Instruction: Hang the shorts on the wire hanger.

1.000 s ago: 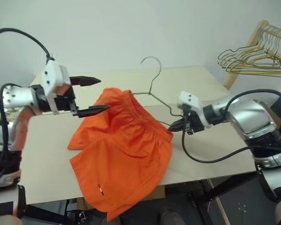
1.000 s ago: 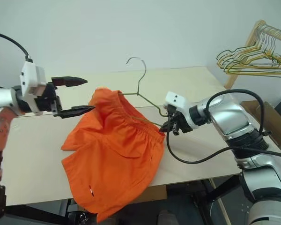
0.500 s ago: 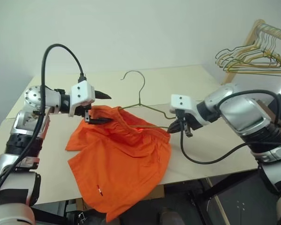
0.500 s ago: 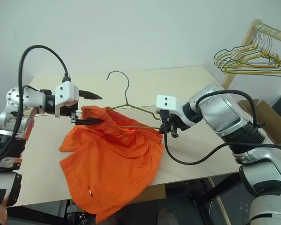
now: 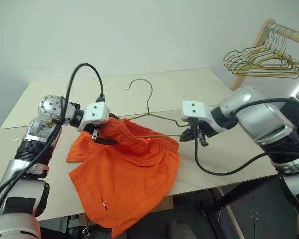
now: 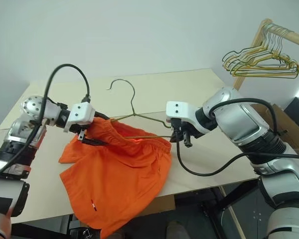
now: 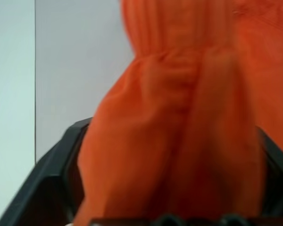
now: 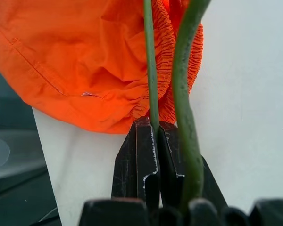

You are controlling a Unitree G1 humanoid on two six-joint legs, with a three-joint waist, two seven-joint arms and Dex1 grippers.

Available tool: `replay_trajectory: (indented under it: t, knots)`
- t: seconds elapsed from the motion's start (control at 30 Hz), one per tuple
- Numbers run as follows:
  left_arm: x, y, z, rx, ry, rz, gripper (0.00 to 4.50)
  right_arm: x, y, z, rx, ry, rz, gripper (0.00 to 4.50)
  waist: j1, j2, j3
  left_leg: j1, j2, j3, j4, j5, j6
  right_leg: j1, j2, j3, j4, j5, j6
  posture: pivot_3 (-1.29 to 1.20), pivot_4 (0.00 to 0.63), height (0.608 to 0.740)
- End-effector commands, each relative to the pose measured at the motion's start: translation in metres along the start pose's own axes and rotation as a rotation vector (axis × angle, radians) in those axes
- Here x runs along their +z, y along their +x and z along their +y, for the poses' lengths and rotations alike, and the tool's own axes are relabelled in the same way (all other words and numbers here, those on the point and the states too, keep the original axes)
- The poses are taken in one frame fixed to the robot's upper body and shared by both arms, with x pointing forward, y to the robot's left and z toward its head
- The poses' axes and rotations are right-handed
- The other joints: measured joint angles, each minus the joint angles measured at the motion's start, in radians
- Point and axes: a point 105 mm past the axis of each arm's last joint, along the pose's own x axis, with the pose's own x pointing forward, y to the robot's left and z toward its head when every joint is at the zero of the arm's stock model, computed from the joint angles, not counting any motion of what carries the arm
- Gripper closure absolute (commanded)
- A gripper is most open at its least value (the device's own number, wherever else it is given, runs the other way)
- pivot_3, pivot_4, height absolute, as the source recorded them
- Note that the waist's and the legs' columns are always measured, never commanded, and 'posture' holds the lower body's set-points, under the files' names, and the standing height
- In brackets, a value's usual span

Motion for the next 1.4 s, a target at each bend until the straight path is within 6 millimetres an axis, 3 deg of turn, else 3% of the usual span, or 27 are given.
replay_trajectory:
  t: [0.03, 0.1, 0.2, 0.37, 0.47, 0.57, 0.87, 0.93, 1.07, 1.3, 1.4]
  knots:
    - [0.007, -0.003, 0.013, 0.049, 0.033, 0.011, 1.48, 0.015, -0.016, -0.003, -0.037, -0.044, -0.034, 4.5, -0.003, 0.0, 0.0, 0.0, 0.0, 0.0, 0.0, 0.0, 0.0, 0.0, 0.0, 0.0, 0.0, 0.0, 0.0, -0.14, 0.0, 0.74]
    - [0.007, -0.002, 0.013, 0.046, 0.037, 0.013, 2.16, 0.017, -0.018, -0.002, -0.034, -0.037, -0.043, 4.5, -0.005, 0.0, 0.0, 0.0, 0.0, 0.0, 0.0, 0.0, 0.0, 0.0, 0.0, 0.0, 0.0, 0.0, 0.0, -0.14, 0.0, 0.74]
    - [0.007, -0.002, 0.012, 0.046, 0.029, 0.002, 2.72, 0.02, -0.019, -0.002, -0.03, -0.022, -0.066, 4.5, -0.019, 0.0, 0.0, 0.0, 0.0, 0.0, 0.0, 0.0, 0.0, 0.0, 0.0, 0.0, 0.0, 0.0, 0.0, -0.14, 0.0, 0.74]
    - [0.01, -0.002, 0.014, 0.058, 0.001, -0.016, 4.11, 0.022, -0.018, 0.001, -0.028, -0.047, -0.103, 4.5, -0.021, 0.0, 0.0, 0.0, 0.0, 0.0, 0.0, 0.0, 0.0, 0.0, 0.0, 0.0, 0.0, 0.0, 0.0, -0.14, 0.0, 0.74]
    - [0.014, -0.004, 0.015, 0.061, -0.018, -0.034, 4.11, 0.019, -0.017, 0.0, -0.049, -0.047, -0.113, 4.5, -0.021, 0.0, 0.0, 0.0, 0.0, -0.001, 0.0, 0.0, 0.0, 0.0, 0.0, 0.0, 0.0, 0.0, 0.0, -0.14, 0.0, 0.74]
    - [0.016, -0.006, 0.016, 0.059, -0.03, -0.045, 4.14, 0.015, -0.015, 0.001, -0.056, -0.039, -0.111, 3.69, -0.022, 0.0, 0.0, -0.001, 0.0, -0.001, 0.0, 0.0, 0.0, 0.0, 0.0, 0.0, 0.0, 0.0, 0.001, -0.14, 0.0, 0.74]
    - [0.021, -0.005, 0.016, 0.044, -0.056, -0.073, 4.14, 0.011, -0.02, -0.002, -0.096, -0.003, -0.117, 0.53, -0.025, 0.0, 0.0, -0.001, 0.0, -0.001, 0.0, 0.0, 0.0, -0.001, 0.0, 0.0, 0.0, 0.0, 0.001, -0.16, 0.0, 0.74]
    - [0.021, -0.005, 0.016, 0.045, -0.063, -0.076, 4.14, 0.007, -0.024, -0.005, -0.122, 0.021, -0.116, 0.01, -0.024, 0.0, 0.0, -0.001, 0.0, -0.001, 0.0, 0.0, 0.0, -0.001, 0.0, 0.0, 0.0, 0.0, 0.0, -0.16, 0.0, 0.74]
    - [0.02, -0.006, 0.015, 0.039, -0.081, -0.081, 4.14, 0.005, -0.033, -0.007, -0.144, 0.08, -0.15, 0.01, -0.028, 0.0, 0.0, -0.001, 0.0, -0.001, 0.0, 0.0, 0.0, -0.001, 0.0, 0.0, 0.0, 0.0, 0.0, -0.18, 0.0, 0.74]
    - [0.019, -0.001, 0.009, 0.0, -0.086, -0.081, 4.14, 0.008, -0.02, 0.004, -0.093, 0.107, -0.166, 0.01, -0.052, 0.0, 0.0, -0.001, 0.0, -0.001, 0.0, 0.0, 0.0, -0.001, 0.0, 0.0, 0.0, 0.0, 0.001, -0.18, 0.0, 0.74]
    - [0.018, 0.001, 0.007, -0.007, -0.085, -0.078, 4.14, 0.0, -0.019, 0.004, -0.085, 0.152, -0.162, 0.01, -0.059, 0.0, 0.0, -0.001, 0.0, -0.002, 0.0, 0.0, 0.0, -0.001, 0.0, 0.0, 0.0, 0.0, 0.001, -0.18, 0.0, 0.74]
